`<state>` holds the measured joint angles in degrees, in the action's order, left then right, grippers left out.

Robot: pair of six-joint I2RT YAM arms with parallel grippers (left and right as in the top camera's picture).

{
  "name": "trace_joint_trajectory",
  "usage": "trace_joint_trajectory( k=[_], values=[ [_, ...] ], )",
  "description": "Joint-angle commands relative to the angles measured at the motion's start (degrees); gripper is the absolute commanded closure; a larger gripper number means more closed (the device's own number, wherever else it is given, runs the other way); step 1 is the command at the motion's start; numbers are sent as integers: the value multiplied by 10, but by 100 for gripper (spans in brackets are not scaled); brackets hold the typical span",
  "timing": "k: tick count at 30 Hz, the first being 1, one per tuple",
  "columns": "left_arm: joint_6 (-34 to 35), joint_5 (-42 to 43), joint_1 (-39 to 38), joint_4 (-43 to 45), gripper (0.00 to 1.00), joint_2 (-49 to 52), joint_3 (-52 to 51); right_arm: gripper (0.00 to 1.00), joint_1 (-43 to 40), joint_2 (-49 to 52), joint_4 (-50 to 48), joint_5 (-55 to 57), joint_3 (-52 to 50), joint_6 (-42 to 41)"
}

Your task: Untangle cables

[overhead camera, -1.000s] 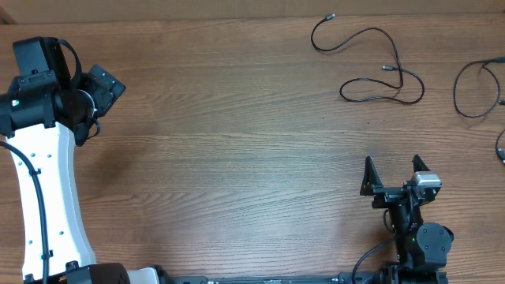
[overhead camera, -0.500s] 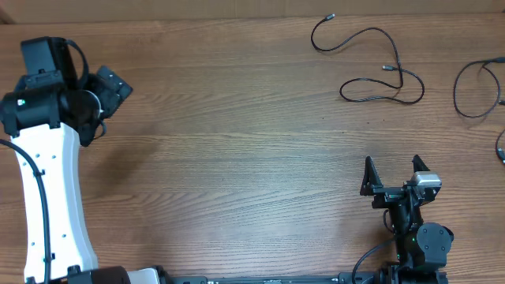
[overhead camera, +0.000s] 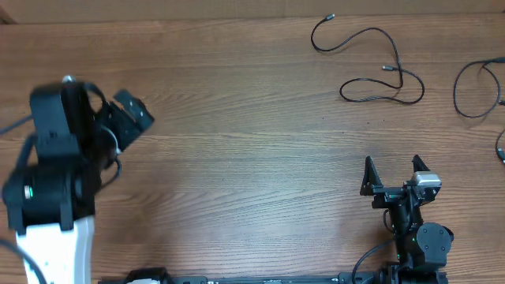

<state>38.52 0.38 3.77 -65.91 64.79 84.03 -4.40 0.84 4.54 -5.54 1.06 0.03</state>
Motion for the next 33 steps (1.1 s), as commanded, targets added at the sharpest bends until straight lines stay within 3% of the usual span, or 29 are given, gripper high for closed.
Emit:
trace_joint_trajectory(
  k=[1,13,33],
  values=[
    [-13,-15,-4,21,0,-57,-64,0,3,-7,-2,4,-6,5],
    [-13,12,-4,70,1,-284,-261,0,3,-7,-2,4,-6,5],
    [-17,43,-14,50,0,-629,-435,0,3,-7,-2,4,-6,5]
  ],
)
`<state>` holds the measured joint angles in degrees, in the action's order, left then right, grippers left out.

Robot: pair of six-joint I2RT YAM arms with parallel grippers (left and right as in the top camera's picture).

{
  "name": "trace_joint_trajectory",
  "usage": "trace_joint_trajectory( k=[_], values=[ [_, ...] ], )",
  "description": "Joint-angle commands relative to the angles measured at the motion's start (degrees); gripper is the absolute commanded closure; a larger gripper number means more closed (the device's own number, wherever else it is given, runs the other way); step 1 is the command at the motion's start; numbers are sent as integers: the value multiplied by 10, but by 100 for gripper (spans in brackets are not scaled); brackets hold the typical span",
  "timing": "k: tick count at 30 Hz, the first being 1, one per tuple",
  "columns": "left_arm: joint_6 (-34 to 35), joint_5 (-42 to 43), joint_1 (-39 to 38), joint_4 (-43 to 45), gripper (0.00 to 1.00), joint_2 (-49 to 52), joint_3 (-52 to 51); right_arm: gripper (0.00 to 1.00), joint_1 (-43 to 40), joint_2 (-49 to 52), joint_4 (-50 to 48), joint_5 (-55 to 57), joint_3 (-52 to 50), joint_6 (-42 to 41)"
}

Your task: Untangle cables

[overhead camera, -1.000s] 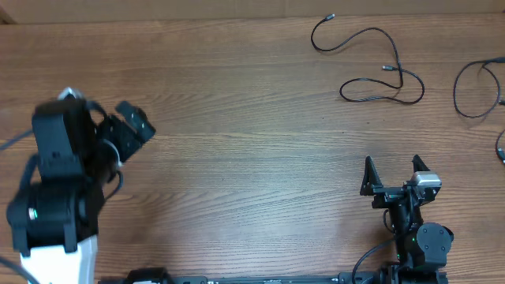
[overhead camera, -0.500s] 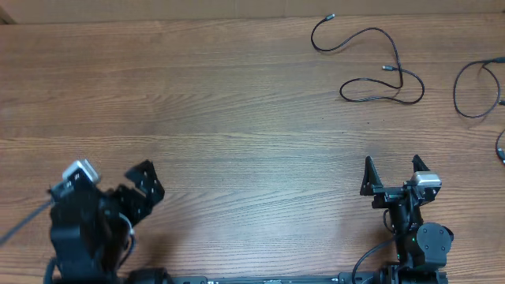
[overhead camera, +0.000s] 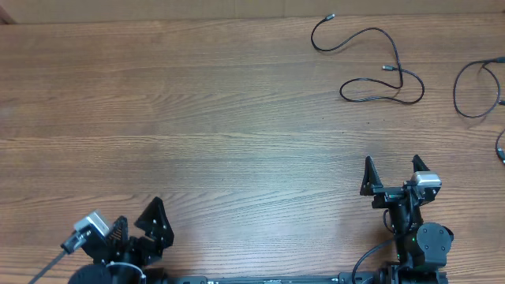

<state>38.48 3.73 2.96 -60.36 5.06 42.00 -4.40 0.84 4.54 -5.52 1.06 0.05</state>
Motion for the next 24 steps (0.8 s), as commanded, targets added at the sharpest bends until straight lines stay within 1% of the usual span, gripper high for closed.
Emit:
trace_joint_trajectory(
  k=[1,7,24],
  values=[
    [-17,10,-5,-7,1,-40,-18,0,3,-7,-2,3,-6,4],
    [-28,7,-7,-11,0,-48,-27,0,3,-7,-2,3,-6,4],
    [-28,2,-7,0,1,-48,-33,0,3,-7,-2,3,-6,4]
  ],
)
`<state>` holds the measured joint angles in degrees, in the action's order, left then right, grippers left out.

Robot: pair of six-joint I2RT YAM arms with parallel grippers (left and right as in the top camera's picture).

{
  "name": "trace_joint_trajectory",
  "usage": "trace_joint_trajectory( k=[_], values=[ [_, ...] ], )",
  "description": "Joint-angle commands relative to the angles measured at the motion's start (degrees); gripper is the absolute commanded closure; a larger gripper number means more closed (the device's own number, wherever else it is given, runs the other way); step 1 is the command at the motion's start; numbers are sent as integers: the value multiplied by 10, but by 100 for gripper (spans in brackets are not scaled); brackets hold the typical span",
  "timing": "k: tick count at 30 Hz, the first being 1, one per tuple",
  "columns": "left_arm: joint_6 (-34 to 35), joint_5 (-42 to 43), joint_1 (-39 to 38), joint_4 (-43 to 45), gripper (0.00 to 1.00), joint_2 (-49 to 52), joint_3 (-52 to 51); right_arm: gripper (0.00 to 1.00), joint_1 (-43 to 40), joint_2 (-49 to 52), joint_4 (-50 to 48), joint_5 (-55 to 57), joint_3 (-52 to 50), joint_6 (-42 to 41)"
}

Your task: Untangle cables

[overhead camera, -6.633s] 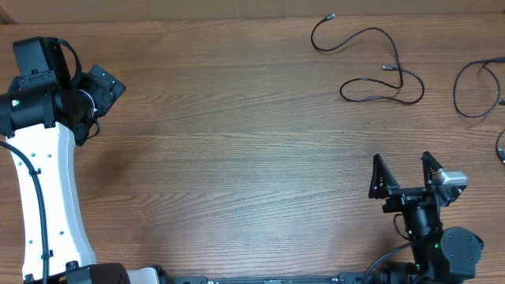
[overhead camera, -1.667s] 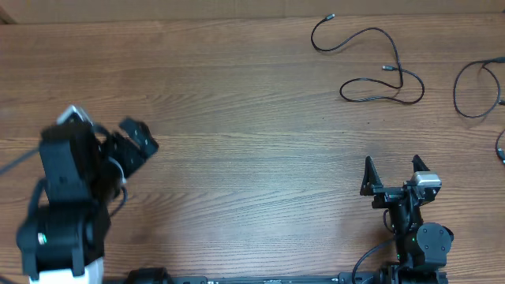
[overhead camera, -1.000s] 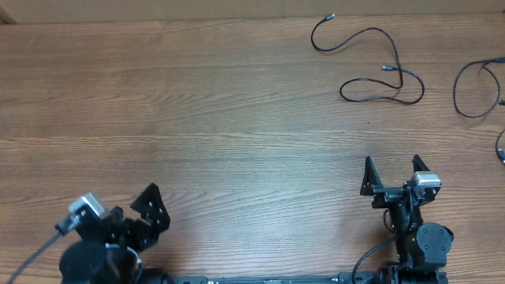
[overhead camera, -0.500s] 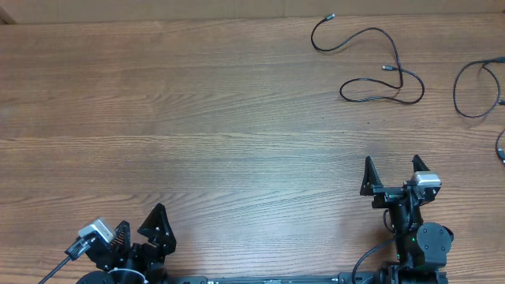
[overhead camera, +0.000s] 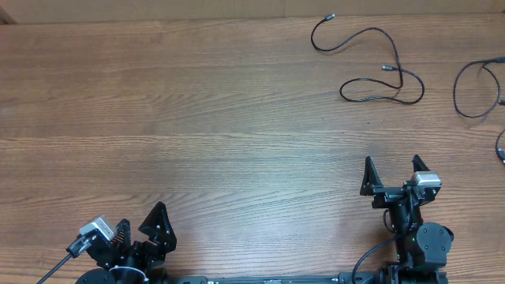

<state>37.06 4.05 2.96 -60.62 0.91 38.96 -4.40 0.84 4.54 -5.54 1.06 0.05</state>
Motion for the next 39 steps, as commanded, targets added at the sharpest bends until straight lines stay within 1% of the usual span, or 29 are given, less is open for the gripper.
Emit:
trace_joint_trajectory(
  k=[1,17,23,26,32,39],
  values=[
    [-13,-2,-7,2,1,-7,-3,0,3,-7,-2,4,-6,4],
    [-9,3,-8,2,1,-7,-3,0,3,-7,-2,4,-6,4],
    [-30,0,-7,33,1,-7,-5,0,3,-7,-2,4,-6,4],
    [-68,1,-8,84,1,-7,-25,0,3,-7,-2,4,-6,4],
    [-139,33,-8,236,0,-7,-113,0,3,-7,-2,4,-6,4],
    [-159,35,-7,357,0,-7,-194,0,3,-7,-2,4,-6,4]
  ],
)
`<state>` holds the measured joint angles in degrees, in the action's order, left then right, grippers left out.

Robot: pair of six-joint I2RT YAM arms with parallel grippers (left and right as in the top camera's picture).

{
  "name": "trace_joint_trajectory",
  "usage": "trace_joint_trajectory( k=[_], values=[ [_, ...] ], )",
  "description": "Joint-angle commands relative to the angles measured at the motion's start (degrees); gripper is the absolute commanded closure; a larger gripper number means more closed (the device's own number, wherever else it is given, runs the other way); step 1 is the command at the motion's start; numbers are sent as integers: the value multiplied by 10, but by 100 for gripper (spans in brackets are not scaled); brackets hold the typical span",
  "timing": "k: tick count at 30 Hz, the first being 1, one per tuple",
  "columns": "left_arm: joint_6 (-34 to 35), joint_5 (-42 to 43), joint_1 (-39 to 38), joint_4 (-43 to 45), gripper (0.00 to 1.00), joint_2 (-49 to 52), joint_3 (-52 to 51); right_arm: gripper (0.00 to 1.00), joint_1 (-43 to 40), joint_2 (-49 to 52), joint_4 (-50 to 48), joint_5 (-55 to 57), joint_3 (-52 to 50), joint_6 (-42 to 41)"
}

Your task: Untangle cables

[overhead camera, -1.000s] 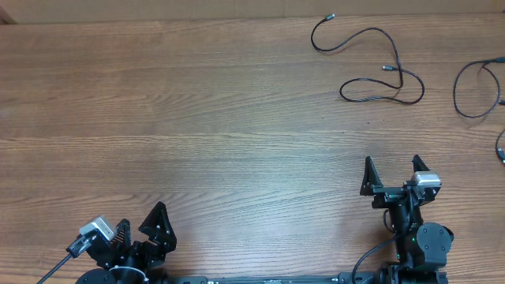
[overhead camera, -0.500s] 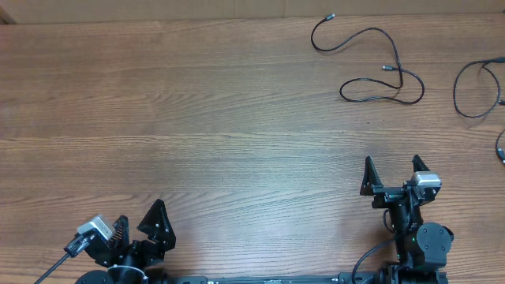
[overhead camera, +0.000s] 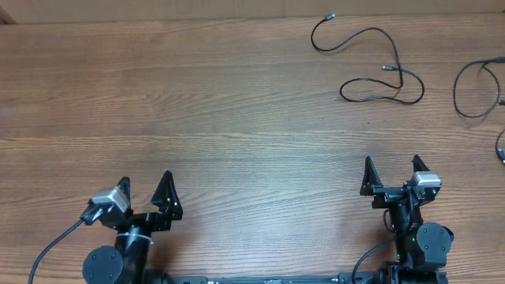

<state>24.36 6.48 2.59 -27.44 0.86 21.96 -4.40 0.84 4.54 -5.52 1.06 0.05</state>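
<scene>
A thin black cable point(overhead camera: 369, 63) lies looped on the far right part of the wooden table, its ends near the top and middle of the loop. A second black cable point(overhead camera: 476, 88) curls at the right edge, partly cut off by the frame. My left gripper point(overhead camera: 146, 192) stands open near the front left, far from both cables. My right gripper point(overhead camera: 392, 173) stands open at the front right, a good way in front of the first cable. Neither holds anything.
The wooden table point(overhead camera: 221, 118) fills the view. A black lead point(overhead camera: 55, 244) runs from the left arm's wrist camera down to the front edge. The arm bases sit along the front edge.
My left gripper has turned and shifted slightly forward and right at the front left, its fingers now pointing straight up the table. The right arm and both cables are unchanged.
First the left arm was raised high over the table's left side. Then it was down at the front left edge, gripper open and angled. It stayed there, and now points squarely up the table. The right gripper and the cables have not moved.
</scene>
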Motion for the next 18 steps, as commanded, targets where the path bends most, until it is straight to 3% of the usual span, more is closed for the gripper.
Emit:
trace_joint_trajectory(
  k=[1,8,18],
  values=[
    [-35,11,-4,42,1,-7,-36,0,3,-7,-2,3,-6,4],
    [-69,42,-4,174,0,-7,-119,0,3,-7,-2,3,-6,4],
    [-129,40,-4,258,1,-7,-196,0,3,-7,-2,3,-6,4]
  ],
)
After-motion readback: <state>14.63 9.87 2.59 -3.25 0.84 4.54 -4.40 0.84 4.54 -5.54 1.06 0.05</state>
